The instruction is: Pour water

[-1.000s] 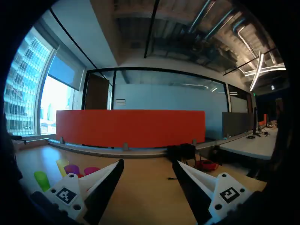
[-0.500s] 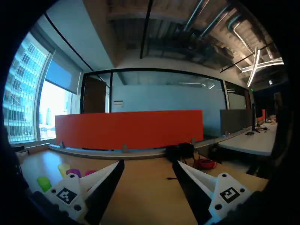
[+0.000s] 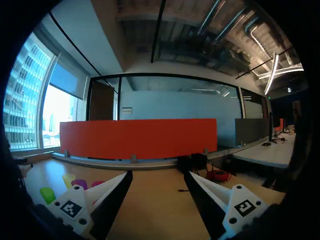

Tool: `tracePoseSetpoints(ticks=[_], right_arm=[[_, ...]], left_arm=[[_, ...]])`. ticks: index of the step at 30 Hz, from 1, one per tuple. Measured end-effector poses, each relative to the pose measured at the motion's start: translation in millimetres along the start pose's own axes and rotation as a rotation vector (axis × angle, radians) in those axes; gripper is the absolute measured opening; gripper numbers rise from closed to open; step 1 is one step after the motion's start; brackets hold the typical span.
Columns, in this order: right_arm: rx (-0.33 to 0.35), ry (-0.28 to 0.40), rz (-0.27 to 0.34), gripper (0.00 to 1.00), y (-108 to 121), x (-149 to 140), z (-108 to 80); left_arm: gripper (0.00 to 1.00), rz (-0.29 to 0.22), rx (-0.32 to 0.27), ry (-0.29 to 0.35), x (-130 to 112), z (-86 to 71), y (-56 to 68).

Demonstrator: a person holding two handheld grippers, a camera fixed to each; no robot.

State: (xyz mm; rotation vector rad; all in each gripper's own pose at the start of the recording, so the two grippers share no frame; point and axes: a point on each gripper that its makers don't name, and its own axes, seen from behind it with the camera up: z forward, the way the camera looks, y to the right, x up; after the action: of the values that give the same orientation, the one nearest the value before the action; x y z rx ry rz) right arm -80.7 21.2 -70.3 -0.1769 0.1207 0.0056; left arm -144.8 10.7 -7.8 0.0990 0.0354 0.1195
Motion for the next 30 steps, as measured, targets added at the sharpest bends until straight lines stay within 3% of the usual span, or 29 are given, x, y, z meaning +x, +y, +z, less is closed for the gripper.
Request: tracePoseSetpoints(ticks=[14, 30], right_arm=[[0.011, 0.001, -0.006, 0.99, -6.3, 0.0, 1.0], [0.022, 0.005, -0.008, 0.99, -12.1, 2.4, 2.8]], left_arm=[[0.96, -0.039, -0.006, -0.022, -10.9, 2.4, -3.9], [0.96, -0.037, -0.019, -0.026, -11.5, 1.6, -0.2]])
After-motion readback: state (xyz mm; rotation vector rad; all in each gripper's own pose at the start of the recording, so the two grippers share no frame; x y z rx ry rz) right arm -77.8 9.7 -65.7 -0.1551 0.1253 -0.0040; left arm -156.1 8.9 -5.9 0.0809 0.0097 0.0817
